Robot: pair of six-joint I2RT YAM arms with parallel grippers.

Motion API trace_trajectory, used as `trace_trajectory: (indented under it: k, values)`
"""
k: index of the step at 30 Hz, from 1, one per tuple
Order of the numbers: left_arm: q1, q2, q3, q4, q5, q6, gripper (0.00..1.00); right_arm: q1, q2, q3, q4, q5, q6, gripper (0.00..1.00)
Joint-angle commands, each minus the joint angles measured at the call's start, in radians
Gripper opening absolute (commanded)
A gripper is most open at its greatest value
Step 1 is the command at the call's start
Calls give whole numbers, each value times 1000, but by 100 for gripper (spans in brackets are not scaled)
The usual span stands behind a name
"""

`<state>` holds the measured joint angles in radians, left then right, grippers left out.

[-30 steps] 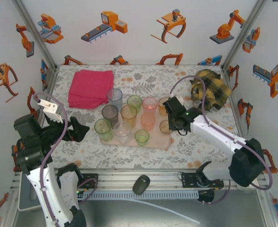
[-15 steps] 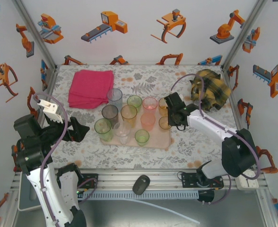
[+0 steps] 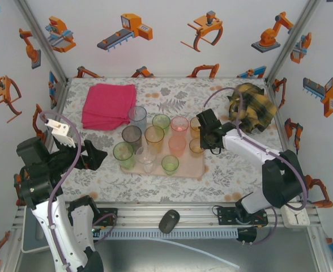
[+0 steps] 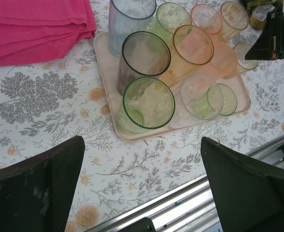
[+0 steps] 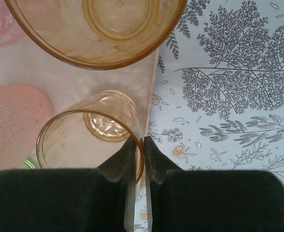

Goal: Place the glasses into the tray

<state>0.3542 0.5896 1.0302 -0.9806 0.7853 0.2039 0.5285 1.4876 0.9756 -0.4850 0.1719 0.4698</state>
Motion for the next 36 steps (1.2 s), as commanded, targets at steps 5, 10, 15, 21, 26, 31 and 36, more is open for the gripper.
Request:
trace_trajectory:
  k: [5,10,15,21,26,31,36]
  values:
    - [-2,-1,-1,-9,20,15,97,-5,12,30,13,-22,-14,21]
    - [-3,-1,4,-12,21,20,97,-5,-18,30,11,-15,-17,28]
    - [-3,1,16,-15,22,20,97,-5,-86,28,6,2,-19,32]
    - [-3,-2,27,-20,22,20,97,-5,-221,26,-32,30,-16,34]
    - [-3,-1,49,-40,22,32,97,-5,-335,-8,-103,28,19,35]
    - [-3,-7,46,-42,26,27,97,-5,-458,-111,-152,5,91,34]
    - [-3,0,46,-38,41,12,97,-5,-580,-249,-142,-58,181,32]
